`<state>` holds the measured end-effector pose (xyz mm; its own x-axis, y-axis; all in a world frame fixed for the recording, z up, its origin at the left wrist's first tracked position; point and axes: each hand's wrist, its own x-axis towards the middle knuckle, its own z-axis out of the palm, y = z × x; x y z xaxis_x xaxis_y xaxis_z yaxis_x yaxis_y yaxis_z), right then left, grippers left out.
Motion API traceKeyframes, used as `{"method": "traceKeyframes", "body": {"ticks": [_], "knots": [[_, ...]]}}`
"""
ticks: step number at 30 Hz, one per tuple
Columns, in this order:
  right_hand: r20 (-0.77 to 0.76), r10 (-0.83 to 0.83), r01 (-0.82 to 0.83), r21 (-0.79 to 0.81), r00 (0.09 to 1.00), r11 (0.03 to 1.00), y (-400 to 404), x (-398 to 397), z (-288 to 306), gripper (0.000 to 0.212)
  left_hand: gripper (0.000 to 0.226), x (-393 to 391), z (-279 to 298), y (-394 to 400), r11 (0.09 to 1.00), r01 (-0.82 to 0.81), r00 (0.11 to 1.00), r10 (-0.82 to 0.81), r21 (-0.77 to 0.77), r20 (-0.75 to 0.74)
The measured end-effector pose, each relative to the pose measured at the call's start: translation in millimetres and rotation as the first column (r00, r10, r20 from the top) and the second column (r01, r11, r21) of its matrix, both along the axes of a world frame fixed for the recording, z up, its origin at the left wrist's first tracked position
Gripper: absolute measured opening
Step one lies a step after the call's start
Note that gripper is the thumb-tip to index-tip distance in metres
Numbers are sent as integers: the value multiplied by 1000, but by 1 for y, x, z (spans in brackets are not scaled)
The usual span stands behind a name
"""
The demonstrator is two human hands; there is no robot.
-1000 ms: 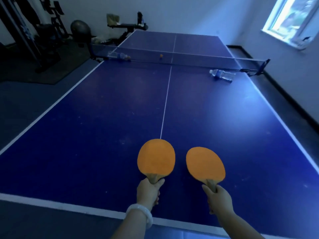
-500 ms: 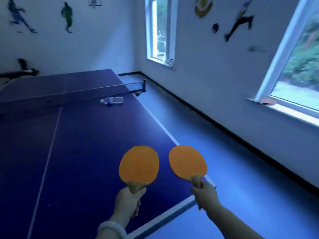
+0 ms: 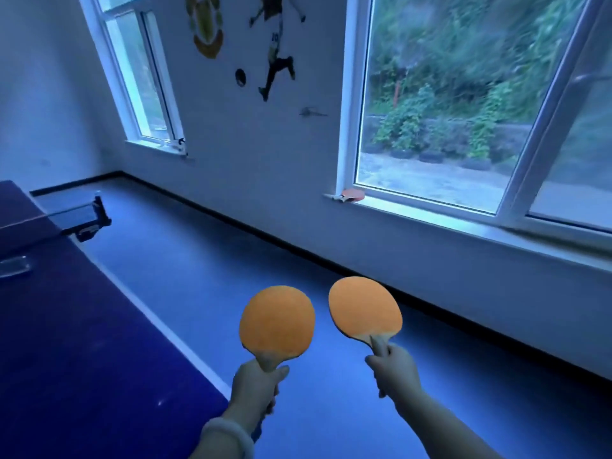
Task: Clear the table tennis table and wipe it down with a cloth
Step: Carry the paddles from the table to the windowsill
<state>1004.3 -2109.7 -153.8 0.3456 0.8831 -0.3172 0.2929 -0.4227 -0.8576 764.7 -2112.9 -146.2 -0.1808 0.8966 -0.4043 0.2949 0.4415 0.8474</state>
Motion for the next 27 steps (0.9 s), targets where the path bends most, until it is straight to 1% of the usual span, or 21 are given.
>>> {"method": "traceKeyframes", "body": {"ticks": [2,6,9,11,14,19,24,27], "knots": [[13,-62,62,-25,998,998,23,27,-9,12,27,24,-8,33,997,58,998,-59,-48,-4],[24,-157,158,-58,987,986,94,73,-19,13,23,76,-24,120,988,142,990,-141,-56,15],[33,-227,229,-85,973,970,157,98,-16,14,22,98,-31,192,983,163,986,-164,-89,2],[21,-245,246,-96,969,965,195,111,-13,13,21,109,-29,237,977,183,983,-184,-109,-2],[9,-264,264,-56,964,963,248,132,-4,12,20,130,-25,304,976,194,981,-195,-99,-2],[0,-240,240,-43,971,970,334,161,0,10,22,172,-22,404,966,235,972,-235,-103,16],[38,-178,179,-22,983,984,448,199,2,15,22,220,-19,516,965,255,967,-254,-66,30],[-3,-147,147,10,989,989,518,223,5,13,23,244,-13,574,968,241,970,-238,-66,49]]}}
